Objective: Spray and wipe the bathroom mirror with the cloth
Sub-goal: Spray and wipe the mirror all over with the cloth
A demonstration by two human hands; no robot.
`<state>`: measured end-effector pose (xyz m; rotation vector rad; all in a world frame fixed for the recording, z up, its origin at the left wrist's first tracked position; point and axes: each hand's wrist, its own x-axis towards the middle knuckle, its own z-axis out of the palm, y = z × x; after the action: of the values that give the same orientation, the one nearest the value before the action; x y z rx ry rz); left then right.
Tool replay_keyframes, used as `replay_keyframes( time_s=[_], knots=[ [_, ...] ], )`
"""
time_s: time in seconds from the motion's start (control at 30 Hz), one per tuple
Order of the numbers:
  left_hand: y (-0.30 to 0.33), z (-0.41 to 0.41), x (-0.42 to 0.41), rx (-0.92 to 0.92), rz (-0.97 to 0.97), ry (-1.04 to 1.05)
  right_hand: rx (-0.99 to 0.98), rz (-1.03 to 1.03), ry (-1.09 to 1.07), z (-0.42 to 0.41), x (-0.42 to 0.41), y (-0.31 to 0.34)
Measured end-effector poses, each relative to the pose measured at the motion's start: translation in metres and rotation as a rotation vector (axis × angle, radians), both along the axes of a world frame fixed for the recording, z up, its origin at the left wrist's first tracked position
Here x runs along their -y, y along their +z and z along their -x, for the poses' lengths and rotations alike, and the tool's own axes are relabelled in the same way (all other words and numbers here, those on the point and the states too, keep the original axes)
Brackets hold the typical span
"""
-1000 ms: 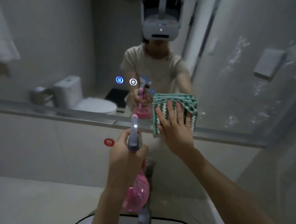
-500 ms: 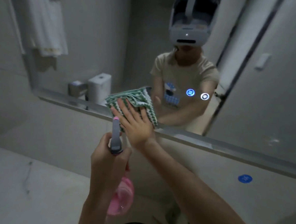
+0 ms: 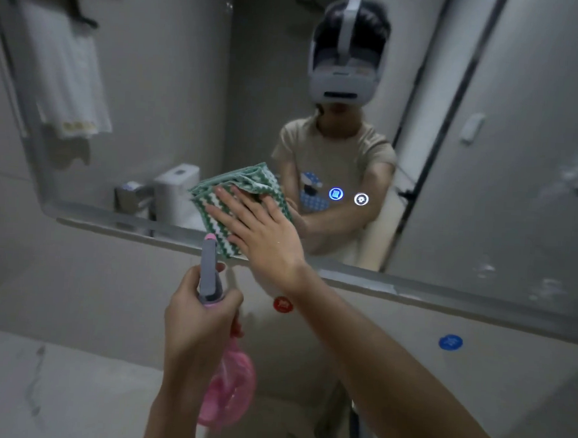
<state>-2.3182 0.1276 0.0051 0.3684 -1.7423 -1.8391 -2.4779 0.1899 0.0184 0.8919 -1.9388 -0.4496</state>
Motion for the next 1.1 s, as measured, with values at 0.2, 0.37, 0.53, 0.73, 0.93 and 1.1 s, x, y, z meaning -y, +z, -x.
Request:
replay_keyframes(
  time_s=[0.2, 0.37, 0.53, 0.73, 0.93, 1.1],
  knots=[
    [0.010, -0.006, -0.049, -0.043, 0.043, -0.022, -0.023, 0.100, -0.023, -0.001, -0.078, 0.002],
    [0.012, -0.009, -0.096, -0.032, 0.061, -0.126, -0.003, 0.192, -0.056, -0.006, -0.149, -0.019],
    [0.011, -0.004, -0.140, -0.023, 0.171, -0.150, -0.020, 0.200, -0.128, -0.003, -0.217, -0.034],
    [0.016, 0.005, -0.186, -0.014, 0.186, -0.219, -0.091, 0.350, -0.139, -0.005, -0.286, -0.037],
    [0.005, 0.010, -0.219, 0.042, 0.201, -0.272, -0.168, 0.448, -0.111, -0.004, -0.324, -0.045],
    [0.001, 0.011, -0.210, 0.036, 0.212, -0.222, -0.149, 0.517, -0.106, -0.001, -0.308, -0.050]
  ],
)
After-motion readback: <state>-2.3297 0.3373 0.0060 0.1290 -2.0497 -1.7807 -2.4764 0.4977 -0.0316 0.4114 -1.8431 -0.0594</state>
